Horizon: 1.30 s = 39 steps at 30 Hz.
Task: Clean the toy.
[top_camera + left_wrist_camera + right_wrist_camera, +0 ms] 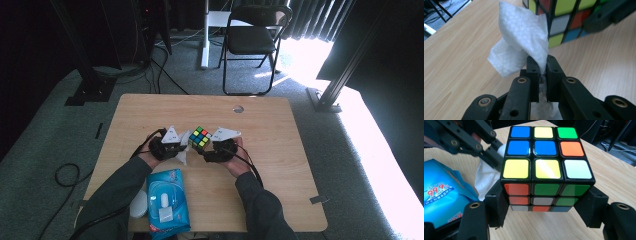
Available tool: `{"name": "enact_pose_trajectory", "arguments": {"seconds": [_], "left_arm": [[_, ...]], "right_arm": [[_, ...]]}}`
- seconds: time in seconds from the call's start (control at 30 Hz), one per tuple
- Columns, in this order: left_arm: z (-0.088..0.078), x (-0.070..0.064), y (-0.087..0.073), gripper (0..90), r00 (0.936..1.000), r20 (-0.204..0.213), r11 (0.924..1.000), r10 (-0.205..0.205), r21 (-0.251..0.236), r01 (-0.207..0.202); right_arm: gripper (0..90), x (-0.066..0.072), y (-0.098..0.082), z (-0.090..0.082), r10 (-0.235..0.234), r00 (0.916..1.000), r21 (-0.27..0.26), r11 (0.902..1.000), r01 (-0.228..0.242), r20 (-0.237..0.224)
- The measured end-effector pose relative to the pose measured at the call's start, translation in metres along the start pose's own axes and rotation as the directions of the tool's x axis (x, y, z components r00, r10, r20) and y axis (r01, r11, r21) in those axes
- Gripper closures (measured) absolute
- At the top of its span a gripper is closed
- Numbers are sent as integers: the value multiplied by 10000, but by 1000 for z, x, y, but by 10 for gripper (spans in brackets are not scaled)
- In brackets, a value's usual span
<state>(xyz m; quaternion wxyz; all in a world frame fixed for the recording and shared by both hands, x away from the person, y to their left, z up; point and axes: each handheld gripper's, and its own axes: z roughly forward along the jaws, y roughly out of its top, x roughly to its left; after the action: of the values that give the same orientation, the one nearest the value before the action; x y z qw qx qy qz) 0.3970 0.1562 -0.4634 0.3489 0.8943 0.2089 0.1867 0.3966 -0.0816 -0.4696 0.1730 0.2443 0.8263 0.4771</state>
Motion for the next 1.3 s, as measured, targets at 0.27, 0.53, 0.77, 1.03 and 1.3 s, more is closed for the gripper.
{"name": "enact_pose_trajectory", "arguments": {"seconds": [0.27, 0.53, 0.77, 1.03, 1.3], "left_arm": [[7, 0, -7, 836, 9999, 98, 9993, 49, 377, -53], [7, 1, -9, 836, 9999, 116, 9992, 19, 396, -24], [1, 4, -6, 838, 10000, -4, 9999, -27, 160, 27], [-3, 7, -4, 838, 9999, 13, 9999, -137, -106, 137], [-6, 8, 2, 837, 9998, 103, 9993, -147, -357, 151]], "right_arm": [[344, -1, 6, -2, 24, 10000, -167, 9999, -23, 31], [343, -2, 12, -3, 1, 10000, -265, 9996, -1, -7], [343, 1, 6, 4, -59, 9997, 63, 10000, 60, -242], [343, 3, -2, 7, -190, 9989, 377, 9991, 206, -429], [343, 9, -5, 12, -352, 9965, 545, 9977, 394, -761]]}}
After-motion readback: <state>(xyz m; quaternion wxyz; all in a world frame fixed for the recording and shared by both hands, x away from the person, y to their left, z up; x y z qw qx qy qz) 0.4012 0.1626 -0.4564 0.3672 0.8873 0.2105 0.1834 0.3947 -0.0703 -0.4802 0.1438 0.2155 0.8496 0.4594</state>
